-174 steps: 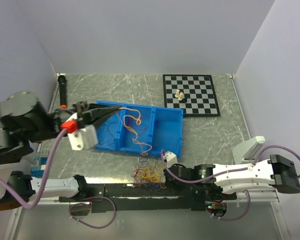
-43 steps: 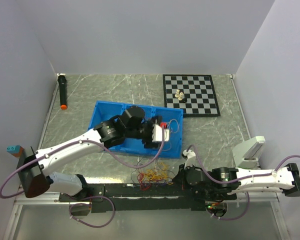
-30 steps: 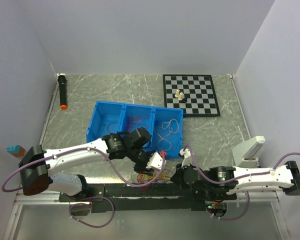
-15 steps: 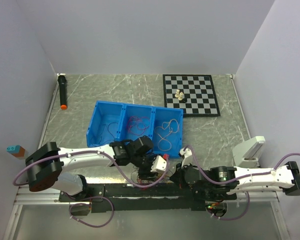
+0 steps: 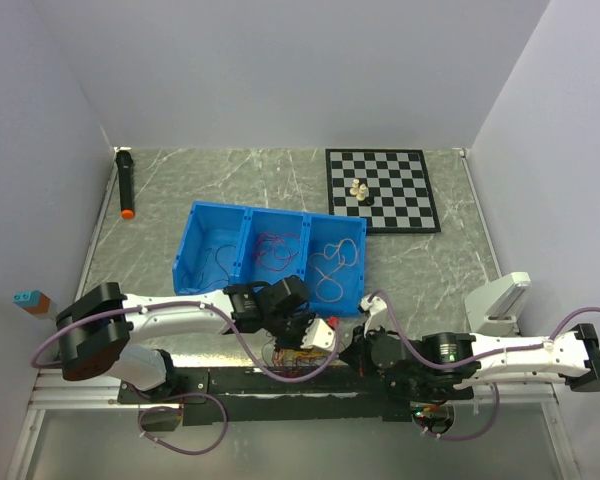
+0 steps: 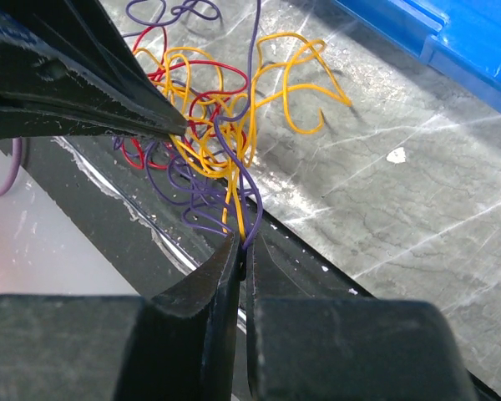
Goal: Untangle the cables
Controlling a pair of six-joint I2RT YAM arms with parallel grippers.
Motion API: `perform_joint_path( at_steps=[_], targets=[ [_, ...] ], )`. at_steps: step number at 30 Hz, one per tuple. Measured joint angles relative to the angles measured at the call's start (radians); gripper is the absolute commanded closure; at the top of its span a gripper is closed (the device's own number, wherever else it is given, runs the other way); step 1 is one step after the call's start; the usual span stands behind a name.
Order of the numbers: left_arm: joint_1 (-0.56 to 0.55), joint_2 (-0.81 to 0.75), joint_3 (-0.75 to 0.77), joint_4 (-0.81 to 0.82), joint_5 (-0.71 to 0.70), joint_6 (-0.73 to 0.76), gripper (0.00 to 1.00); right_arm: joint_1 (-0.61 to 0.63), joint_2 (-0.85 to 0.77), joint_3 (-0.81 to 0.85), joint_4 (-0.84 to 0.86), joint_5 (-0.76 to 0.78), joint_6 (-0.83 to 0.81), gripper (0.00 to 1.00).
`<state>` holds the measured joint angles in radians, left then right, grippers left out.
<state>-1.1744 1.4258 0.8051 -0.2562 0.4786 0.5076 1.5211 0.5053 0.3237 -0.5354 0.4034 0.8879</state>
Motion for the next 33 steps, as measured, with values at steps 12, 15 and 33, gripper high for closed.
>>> perform_joint_path(
  at_steps=[12, 15, 33],
  targets=[
    [0.0, -0.017, 0.471, -0.379, -0.026, 0.156, 0.99, 0.0, 0.078, 0.0, 0.006, -0.001, 0.006, 1.0],
    [0.002, -0.047, 0.62, -0.446, 0.002, 0.163, 0.99, 0.0, 0.12, 0.001, 0.008, -0.002, 0.013, 1.0],
    [0.004, -0.344, 0.723, -0.162, -0.209, 0.22, 0.99, 0.0, 0.221, 0.058, 0.028, -0.023, 0.111, 1.0]
  ],
)
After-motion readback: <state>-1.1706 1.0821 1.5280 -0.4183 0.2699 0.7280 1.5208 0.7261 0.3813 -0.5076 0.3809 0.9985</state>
